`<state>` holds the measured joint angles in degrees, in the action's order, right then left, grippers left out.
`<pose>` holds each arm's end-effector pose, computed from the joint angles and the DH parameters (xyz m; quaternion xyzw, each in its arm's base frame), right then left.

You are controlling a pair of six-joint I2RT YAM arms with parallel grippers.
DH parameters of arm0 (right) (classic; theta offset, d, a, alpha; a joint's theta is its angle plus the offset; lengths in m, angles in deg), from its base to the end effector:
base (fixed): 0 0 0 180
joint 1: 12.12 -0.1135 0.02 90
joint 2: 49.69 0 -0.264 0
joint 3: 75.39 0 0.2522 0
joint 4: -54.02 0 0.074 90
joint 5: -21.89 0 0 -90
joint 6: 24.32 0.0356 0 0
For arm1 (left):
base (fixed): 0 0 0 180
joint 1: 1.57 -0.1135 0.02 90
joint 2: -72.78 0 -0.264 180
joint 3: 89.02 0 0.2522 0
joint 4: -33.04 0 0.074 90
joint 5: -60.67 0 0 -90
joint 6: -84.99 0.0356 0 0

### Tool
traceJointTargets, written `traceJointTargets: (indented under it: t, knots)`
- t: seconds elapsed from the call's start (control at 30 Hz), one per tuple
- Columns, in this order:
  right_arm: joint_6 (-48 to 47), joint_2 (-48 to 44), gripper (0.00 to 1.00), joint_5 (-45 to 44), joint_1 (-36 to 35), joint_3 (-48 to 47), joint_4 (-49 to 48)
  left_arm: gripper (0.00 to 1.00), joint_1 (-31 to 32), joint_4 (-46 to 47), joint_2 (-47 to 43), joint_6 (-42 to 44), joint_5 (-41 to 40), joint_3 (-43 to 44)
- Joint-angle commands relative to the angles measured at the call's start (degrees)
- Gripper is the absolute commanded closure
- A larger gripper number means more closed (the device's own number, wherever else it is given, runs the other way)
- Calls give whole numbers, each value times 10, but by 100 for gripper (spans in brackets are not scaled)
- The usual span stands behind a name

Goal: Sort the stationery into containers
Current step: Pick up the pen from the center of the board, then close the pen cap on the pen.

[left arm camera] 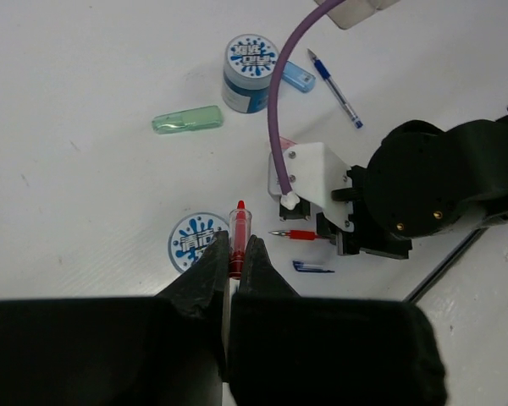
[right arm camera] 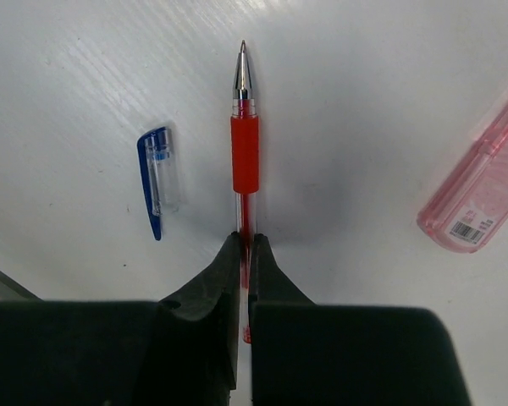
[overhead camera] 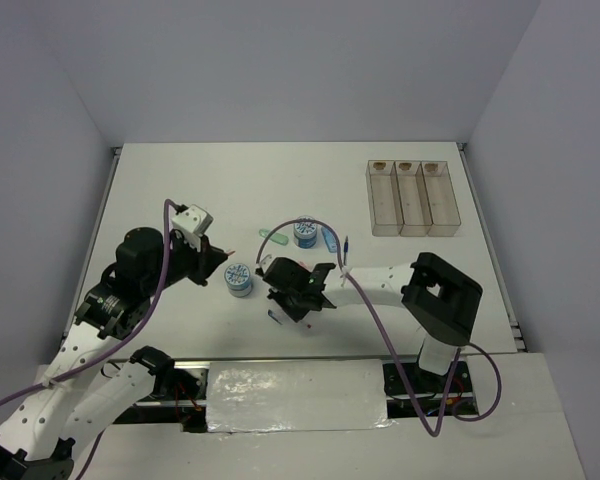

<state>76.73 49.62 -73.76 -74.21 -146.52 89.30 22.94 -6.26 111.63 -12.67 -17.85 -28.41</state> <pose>0.1594 0.2934 0.1570 -0.4086 0.8821 0.0981 0.2127 0.1358 -0.0697 0.3398 0.1761 0.7853 -0.2404 0.5427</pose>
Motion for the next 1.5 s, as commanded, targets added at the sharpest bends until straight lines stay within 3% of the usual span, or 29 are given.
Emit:
traceJointTargets:
  t: [0.0,0.17,0.23,0.37,0.5,0.6,0.7,0.77,0.8,0.83,0.93,1.07,1.17,1.27,1.47]
  knots:
    - [20,-16,100,-21,12,23,5,100,-2,35,-2,5,52,-1]
    - [42,-121,100,-42,27,48,-4,100,-2,67,-2,5,210,7]
    - [49,-192,100,-46,26,65,0,100,-3,84,-9,-3,250,9]
    - [49,-349,100,-22,26,104,-3,100,-3,159,1,-38,411,13]
    - [4,-494,100,27,21,173,-42,100,-3,285,38,-167,493,11]
    - [-19,-578,100,-5,11,182,-14,100,-3,371,82,-246,555,30]
    - [-37,-584,100,7,-7,155,-1,100,-3,390,118,-278,580,64]
    - [-55,-550,100,-33,-22,128,61,100,-3,316,145,-238,561,100]
    - [-62,-538,100,-62,-34,100,87,100,-3,233,156,-198,535,135]
    - [-66,-515,100,-144,-59,85,138,100,-3,206,166,-189,526,147]
    - [-97,-496,100,-257,-68,53,188,100,-12,171,199,-198,506,156]
    - [-189,-514,100,-293,-87,32,175,100,-24,158,232,-198,521,132]
    - [-263,-543,100,-270,-106,35,146,100,-25,81,243,-148,525,129]
    - [-299,-551,100,-207,-111,31,143,100,-24,128,219,-183,546,91]
    - [-282,-489,100,-90,-124,-21,191,100,4,133,184,-157,548,69]
